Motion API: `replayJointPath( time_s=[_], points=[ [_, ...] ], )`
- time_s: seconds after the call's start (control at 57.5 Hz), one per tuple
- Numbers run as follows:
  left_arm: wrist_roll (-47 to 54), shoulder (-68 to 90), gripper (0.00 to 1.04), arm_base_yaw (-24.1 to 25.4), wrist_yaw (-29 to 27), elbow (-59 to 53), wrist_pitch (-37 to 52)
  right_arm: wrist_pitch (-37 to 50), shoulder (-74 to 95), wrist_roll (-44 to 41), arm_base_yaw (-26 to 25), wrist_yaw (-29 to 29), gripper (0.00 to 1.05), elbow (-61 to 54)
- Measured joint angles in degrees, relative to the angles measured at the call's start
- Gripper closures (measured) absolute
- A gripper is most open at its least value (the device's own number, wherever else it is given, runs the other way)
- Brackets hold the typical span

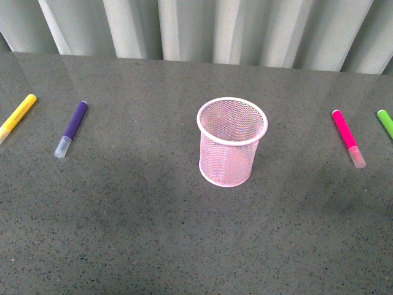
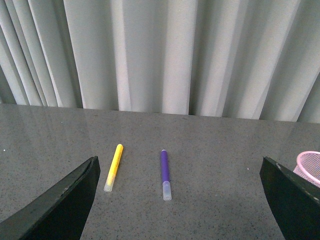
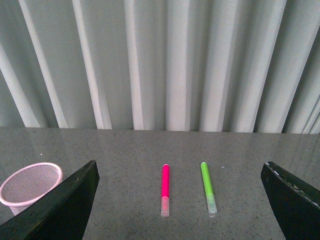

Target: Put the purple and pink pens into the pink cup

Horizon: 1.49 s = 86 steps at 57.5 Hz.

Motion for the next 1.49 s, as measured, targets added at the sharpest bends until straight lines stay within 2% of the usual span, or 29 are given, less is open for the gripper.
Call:
replayJointPath(
  time_s=[0.087,0.122,0.156,0.209,0.365,0.417,0.469,0.591,0.678,0.799,0.973,1.216,1.494],
  points=[
    [0.0,0.09,0.07,-0.02,-0.04,0.04,-0.11,0.0,0.0,0.0,0.0,0.0,0.07,0.0],
    [-2.58,2.29,0.07,-1.18,-4.35,1.7,-4.85,0.0,0.0,0.0,0.0,0.0,0.07,0.0],
    [-5.07,5.4,0.07,-1.62,-6.27,3.74,-9.33,0.0,0.0,0.0,0.0,0.0,0.07,0.0],
    [-8.52,11.85,0.07,-1.4,-5.97,6.08,-12.09,0.0,-0.02,0.0,0.0,0.0,0.07,0.0],
    [-11.45,30.82,0.07,3.08,-0.24,10.1,-0.28,0.0,0.0,0.0,0.0,0.0,0.07,0.0],
    [-10.93,40.98,0.07,5.31,2.34,14.45,6.1,0.0,-0.02,0.0,0.0,0.0,0.07,0.0],
    [-9.97,47.39,0.07,6.01,2.64,17.77,8.68,0.0,-0.02,0.0,0.0,0.0,0.07,0.0],
    [-8.28,60.87,0.07,6.71,3.8,25.77,8.13,0.0,-0.02,0.0,0.0,0.0,0.07,0.0],
    [-7.06,71.91,0.07,6.78,4.11,34.32,4.61,0.0,-0.02,0.0,0.0,0.0,0.07,0.0],
    [-1.62,83.43,0.07,5.6,5.29,44.92,3.96,0.0,-0.02,0.0,0.0,0.0,0.07,0.0],
    [5.38,96.24,0.07,1.33,2.75,56.37,-2.21,0.0,-0.02,0.0,0.0,0.0,0.07,0.0],
    [4.52,106.77,0.07,-3.19,0.96,64.04,-6.6,0.0,-0.02,0.0,0.0,0.0,0.07,0.0],
    [4.13,113.39,0.07,-3.98,-1.51,69.22,-7.63,0.0,-0.02,0.0,0.0,0.0,0.07,0.0]
  ],
)
